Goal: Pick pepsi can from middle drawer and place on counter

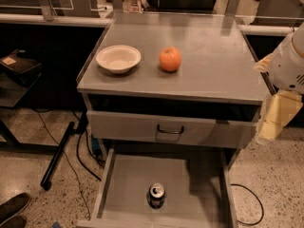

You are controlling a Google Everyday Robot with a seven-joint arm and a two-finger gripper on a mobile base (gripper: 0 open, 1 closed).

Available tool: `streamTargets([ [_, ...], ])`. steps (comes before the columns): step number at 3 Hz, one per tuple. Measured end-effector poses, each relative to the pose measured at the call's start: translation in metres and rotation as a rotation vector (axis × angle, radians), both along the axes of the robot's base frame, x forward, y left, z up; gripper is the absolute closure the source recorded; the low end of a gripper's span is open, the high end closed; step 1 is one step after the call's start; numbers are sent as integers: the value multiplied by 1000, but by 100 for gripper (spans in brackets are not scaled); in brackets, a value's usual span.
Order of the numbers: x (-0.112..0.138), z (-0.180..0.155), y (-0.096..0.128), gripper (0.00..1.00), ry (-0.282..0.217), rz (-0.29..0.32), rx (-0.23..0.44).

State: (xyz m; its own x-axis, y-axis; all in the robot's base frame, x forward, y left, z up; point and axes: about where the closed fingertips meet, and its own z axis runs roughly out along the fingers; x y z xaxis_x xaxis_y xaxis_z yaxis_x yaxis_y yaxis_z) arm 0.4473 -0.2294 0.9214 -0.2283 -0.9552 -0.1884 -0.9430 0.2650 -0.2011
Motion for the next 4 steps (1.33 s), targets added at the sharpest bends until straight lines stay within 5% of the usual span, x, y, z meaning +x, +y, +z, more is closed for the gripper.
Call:
streamTargets([
  [1,-11,-19,5,0,35,-10,45],
  [3,-59,-114,8,0,158,-113,246],
  [4,-59,-113,8,0,158,-112,246],
])
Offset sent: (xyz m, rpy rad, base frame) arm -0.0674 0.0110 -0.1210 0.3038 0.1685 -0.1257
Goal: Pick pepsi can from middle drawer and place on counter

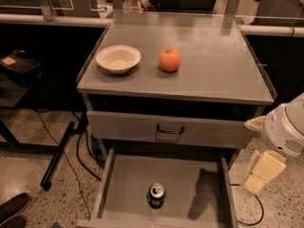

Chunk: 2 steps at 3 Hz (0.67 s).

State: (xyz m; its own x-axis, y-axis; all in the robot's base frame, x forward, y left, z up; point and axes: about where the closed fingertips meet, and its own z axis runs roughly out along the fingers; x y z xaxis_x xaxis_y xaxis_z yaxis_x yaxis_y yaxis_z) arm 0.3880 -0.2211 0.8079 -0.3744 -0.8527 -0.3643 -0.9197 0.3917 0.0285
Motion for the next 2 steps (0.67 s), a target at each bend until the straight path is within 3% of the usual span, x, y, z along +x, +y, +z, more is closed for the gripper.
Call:
streamTargets([
  [2,-29,-90,6,0,80,-48,128],
])
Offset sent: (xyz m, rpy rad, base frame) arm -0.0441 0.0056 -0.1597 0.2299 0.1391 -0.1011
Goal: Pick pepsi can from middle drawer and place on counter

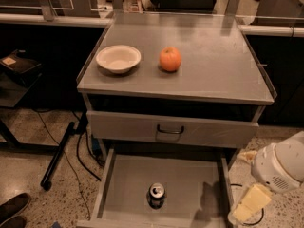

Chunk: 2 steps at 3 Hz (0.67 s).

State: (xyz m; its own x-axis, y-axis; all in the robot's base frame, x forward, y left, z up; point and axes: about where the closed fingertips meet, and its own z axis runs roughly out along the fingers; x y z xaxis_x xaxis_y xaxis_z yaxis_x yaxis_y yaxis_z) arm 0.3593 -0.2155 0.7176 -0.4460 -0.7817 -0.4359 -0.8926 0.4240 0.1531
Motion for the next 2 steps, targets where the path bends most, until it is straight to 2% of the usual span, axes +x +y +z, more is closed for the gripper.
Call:
streamTargets([
  [1,-8,-36,4,0,53,-7,57],
  [2,-9,-42,5,0,64,-6,66],
])
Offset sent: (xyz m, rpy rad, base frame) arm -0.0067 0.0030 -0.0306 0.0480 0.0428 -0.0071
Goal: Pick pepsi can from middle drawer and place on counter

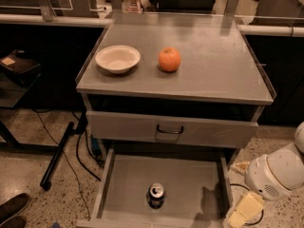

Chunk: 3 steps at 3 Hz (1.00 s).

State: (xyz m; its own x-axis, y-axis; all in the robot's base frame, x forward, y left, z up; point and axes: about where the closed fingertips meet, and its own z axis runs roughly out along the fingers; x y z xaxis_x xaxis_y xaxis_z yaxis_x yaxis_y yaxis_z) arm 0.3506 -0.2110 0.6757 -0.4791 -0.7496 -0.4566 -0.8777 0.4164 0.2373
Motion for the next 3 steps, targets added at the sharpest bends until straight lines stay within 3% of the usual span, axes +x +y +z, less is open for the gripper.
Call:
streamTargets([
  [1,-2,-16,10,0,19,1,34],
  [2,4,-57,34,0,20,-50,141],
  [3,16,-77,42,0,-3,-94,179],
])
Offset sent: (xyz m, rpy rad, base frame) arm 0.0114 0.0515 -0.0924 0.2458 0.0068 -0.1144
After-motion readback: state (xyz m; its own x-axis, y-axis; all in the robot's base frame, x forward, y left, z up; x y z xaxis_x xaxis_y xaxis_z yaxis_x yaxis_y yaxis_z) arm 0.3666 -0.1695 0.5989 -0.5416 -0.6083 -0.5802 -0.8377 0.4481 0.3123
